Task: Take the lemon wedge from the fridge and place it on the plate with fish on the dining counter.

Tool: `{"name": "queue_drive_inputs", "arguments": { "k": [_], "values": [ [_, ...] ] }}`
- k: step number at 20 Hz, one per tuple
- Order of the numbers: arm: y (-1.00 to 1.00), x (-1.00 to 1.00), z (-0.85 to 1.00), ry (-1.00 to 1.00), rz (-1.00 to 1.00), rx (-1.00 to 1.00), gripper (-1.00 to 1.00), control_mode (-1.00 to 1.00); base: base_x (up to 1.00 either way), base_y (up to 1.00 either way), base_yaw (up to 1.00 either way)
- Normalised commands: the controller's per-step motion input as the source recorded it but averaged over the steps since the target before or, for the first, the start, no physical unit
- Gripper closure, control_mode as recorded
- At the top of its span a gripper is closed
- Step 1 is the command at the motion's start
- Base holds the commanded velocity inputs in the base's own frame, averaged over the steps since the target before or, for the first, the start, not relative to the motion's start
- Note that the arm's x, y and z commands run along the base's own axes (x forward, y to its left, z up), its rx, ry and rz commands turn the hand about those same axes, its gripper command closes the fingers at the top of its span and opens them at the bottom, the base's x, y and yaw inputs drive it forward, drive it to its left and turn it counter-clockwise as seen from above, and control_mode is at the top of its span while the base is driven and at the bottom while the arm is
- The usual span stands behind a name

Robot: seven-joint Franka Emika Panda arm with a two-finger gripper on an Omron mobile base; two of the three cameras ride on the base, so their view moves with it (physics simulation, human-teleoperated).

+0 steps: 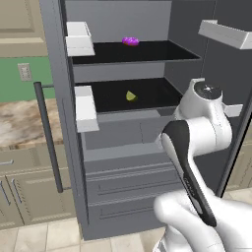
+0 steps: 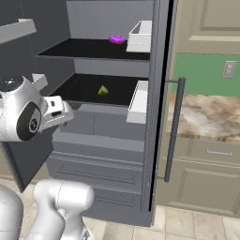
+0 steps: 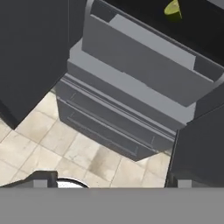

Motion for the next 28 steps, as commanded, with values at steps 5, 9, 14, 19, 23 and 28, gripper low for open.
{"name": "queue_drive_inputs", "arguments": {
  "k": [5, 9, 14, 19, 23, 28],
  "values": [
    [0.00, -0.03, 0.01, -0.10, 0.00, 0.01, -1.00, -1.00, 0.00, 0.00, 0.00],
    [0.01, 0.00, 0.11, -0.05, 0.00, 0.06, -1.00, -1.00, 0.00, 0.00, 0.00],
    [0.00, -0.14, 0.11, -0.14, -0.15, 0.27, -1.00, -1.00, 0.00, 0.00, 0.00],
    [0.03, 0.18, 0.00, -0.04, -0.07, 0.11, -1.00, -1.00, 0.00, 0.00, 0.00],
    [0.00, 0.00, 0.00, 0.00, 0.00, 0.00, -1.00, 1.00, 0.75, 0.01, -0.23],
    [0.00, 0.00, 0.00, 0.00, 0.00, 0.00, -1.00, 1.00, 0.60, 0.01, -0.16]
  ]
}}
